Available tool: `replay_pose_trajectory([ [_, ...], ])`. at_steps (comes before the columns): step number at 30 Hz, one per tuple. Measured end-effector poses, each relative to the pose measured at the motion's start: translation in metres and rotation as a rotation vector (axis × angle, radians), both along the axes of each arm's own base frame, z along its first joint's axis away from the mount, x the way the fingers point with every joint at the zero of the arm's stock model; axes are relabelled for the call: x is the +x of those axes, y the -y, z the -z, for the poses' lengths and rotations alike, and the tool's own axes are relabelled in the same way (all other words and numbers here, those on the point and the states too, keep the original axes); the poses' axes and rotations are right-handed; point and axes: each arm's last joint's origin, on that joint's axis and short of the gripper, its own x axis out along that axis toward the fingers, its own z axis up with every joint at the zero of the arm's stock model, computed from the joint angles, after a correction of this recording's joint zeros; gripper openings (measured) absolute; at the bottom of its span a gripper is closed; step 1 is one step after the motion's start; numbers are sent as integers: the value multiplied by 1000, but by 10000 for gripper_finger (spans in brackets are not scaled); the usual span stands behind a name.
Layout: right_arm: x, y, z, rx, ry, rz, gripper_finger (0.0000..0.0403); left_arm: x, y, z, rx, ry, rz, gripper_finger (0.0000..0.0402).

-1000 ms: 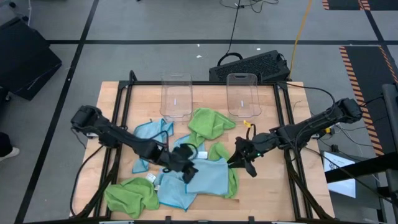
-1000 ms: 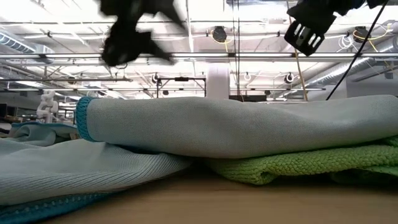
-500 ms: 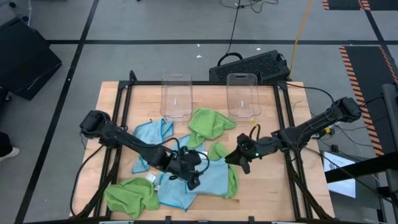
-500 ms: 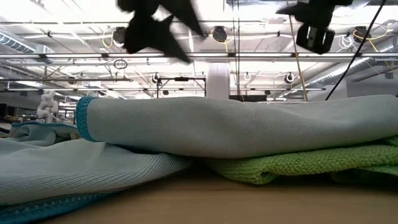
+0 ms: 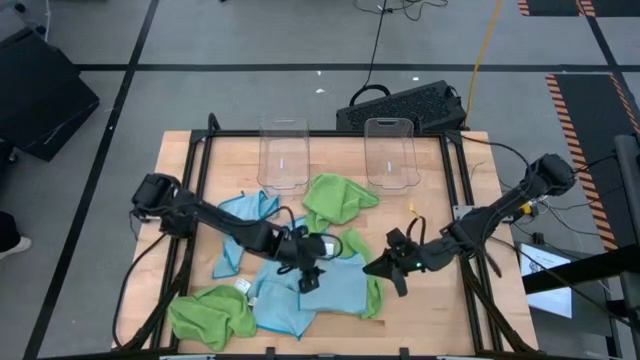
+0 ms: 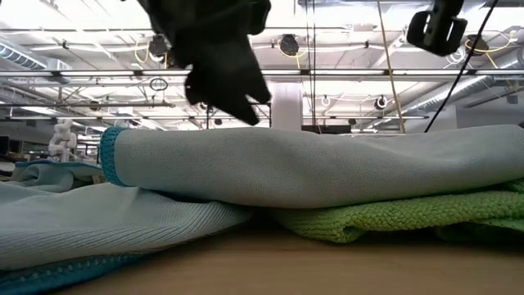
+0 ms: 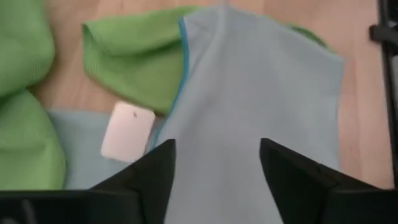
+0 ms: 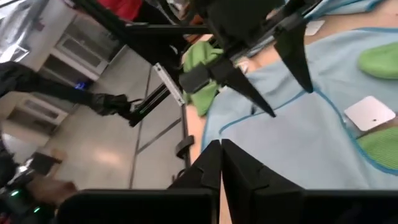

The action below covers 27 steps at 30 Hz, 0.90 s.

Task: Fold microfiber towels
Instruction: Fold the right blue microfiber towel

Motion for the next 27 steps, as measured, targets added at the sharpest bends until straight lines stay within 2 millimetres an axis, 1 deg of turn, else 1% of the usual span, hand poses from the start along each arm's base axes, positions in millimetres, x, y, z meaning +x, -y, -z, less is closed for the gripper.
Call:
replay_pose_trajectory([
  [2, 6, -4, 7, -16, 11, 10, 1, 3, -7, -1, 2, 7, -4, 196],
  [6, 20, -12, 15, -29, 83, -4, 1, 3, -24, 3, 24, -44, -13, 136],
  [8, 26, -15, 21, -60, 109, -17, 1, 2, -30, 4, 19, -70, -3, 114],
  [10, 31, -18, 26, -107, 131, -30, 1, 3, -33, 4, 6, -78, 32, 103],
  [13, 39, -19, 38, -204, 149, -47, 1, 7, -34, 11, -14, -81, 83, 100],
  [17, 52, -14, 59, -289, 124, -37, 0, 14, -33, 32, -53, -121, 119, 116],
  [19, 59, -10, 70, -298, 104, -19, 0, 15, -33, 43, -43, -160, 106, 125],
  [22, 65, -7, 85, -312, 70, -19, 0, 15, -37, 54, -26, -207, 25, 130],
  [25, 68, -7, 100, -322, 37, -29, 0, 13, -46, 54, -53, -243, -53, 131],
  [27, 70, -7, 107, -327, 26, -30, 0, 10, -51, 44, -98, -251, -90, 131],
])
